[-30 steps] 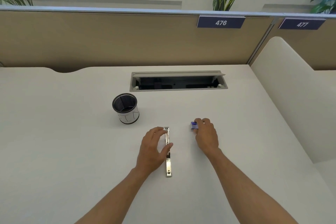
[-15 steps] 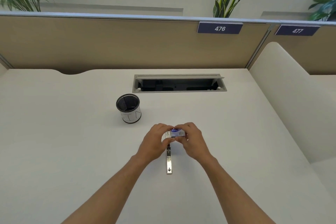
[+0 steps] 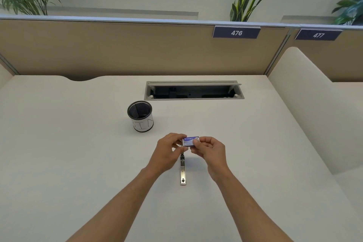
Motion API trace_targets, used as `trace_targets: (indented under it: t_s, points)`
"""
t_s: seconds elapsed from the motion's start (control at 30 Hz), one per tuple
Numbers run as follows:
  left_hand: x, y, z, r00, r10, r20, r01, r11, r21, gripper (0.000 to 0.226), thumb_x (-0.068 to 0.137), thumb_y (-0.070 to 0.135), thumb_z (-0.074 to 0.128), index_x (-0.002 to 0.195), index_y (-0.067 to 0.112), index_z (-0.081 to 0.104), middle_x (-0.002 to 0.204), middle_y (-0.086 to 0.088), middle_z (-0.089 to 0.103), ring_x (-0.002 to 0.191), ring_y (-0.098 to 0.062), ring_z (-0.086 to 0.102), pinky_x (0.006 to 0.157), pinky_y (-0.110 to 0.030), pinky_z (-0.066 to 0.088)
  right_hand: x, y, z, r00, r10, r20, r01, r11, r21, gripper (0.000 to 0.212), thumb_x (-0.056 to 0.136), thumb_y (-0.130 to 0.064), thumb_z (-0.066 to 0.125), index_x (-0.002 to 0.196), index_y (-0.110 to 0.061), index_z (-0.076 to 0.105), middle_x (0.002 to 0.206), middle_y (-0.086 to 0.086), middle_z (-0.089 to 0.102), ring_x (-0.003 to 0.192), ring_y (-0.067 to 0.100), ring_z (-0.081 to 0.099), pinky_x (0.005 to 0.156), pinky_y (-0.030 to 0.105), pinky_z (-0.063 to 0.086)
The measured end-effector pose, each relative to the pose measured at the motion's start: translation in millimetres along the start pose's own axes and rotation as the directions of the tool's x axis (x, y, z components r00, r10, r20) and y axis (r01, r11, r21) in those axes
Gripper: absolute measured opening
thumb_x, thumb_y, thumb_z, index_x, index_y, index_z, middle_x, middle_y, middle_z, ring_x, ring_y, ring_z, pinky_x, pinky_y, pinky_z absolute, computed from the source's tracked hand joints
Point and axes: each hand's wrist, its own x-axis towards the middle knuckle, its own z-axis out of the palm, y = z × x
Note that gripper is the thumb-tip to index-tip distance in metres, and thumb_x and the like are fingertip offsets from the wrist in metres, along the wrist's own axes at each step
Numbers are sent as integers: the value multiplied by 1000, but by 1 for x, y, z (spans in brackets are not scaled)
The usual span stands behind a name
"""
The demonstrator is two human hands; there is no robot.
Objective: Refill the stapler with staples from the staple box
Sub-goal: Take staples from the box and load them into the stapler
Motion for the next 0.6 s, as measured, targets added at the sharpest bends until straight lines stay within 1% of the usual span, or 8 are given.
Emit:
trace_targets:
  t_s: [0.1, 0.17, 0.23, 0.33, 0.4, 0.5, 0.6]
  points:
    - [-1, -1, -1, 999, -42, -1, 42, 996, -77, 37, 78, 4, 75, 112, 12, 68, 105, -3, 70, 90, -9, 68, 82, -16, 52, -6, 4, 1, 999, -5, -52, 8, 998, 63, 15, 82, -3, 74, 93, 6, 68, 89, 21, 75, 75, 27, 73, 72, 28, 60]
    - [-3, -1, -1, 998, -67, -8, 65, 991, -117, 37, 76, 1, 76, 111, 12, 69, 105, -3, 71, 91, -8, 69, 83, -16, 53, -8, 7, 1, 997, 1, -77, 5, 997, 78, 14, 83, -3, 72, 91, 8, 69, 91, 21, 75, 74, 24, 73, 73, 26, 60]
    - [-4, -1, -1, 997, -75, -10, 73, 990, -123, 36, 76, 1, 76, 110, 11, 69, 105, -2, 71, 91, -7, 69, 83, -16, 53, -9, 7, 2, 995, 15, -97, -7, 997, 82, 12, 86, -3, 69, 88, 8, 70, 91, 21, 75, 73, 23, 73, 71, 25, 60]
    - [-5, -1, -2, 997, -79, -13, 77, 989, -130, 35, 76, -1, 75, 109, 9, 68, 105, -3, 71, 91, -7, 69, 82, -16, 53, -8, 6, 2, 990, 54, -128, -39, 992, 120, 11, 90, -4, 64, 84, 5, 67, 90, 21, 75, 73, 28, 74, 65, 26, 60]
    - [-5, -1, -3, 996, -83, -18, 80, 986, -144, 35, 76, -2, 75, 108, 9, 68, 104, -3, 71, 91, -4, 69, 81, -15, 52, -6, 4, 2, 989, 77, -123, -60, 988, 140, 12, 93, -6, 59, 86, 4, 62, 91, 23, 74, 73, 31, 74, 63, 29, 61]
    - [-5, -2, -3, 997, -79, -17, 76, 986, -146, 35, 76, -1, 76, 108, 10, 68, 104, -2, 71, 91, -5, 69, 83, -17, 54, -7, 2, 4, 991, 105, -77, -89, 980, 179, 11, 98, -11, 52, 95, -1, 55, 93, 25, 73, 75, 37, 74, 63, 33, 62]
    - [-6, -2, -3, 996, -82, -23, 78, 986, -150, 35, 76, 0, 77, 108, 10, 68, 105, -3, 70, 92, -8, 69, 85, -23, 55, -10, 3, 8, 995, 94, -16, -89, 974, 207, 14, 97, -15, 57, 101, -4, 51, 94, 23, 73, 78, 39, 74, 63, 32, 61]
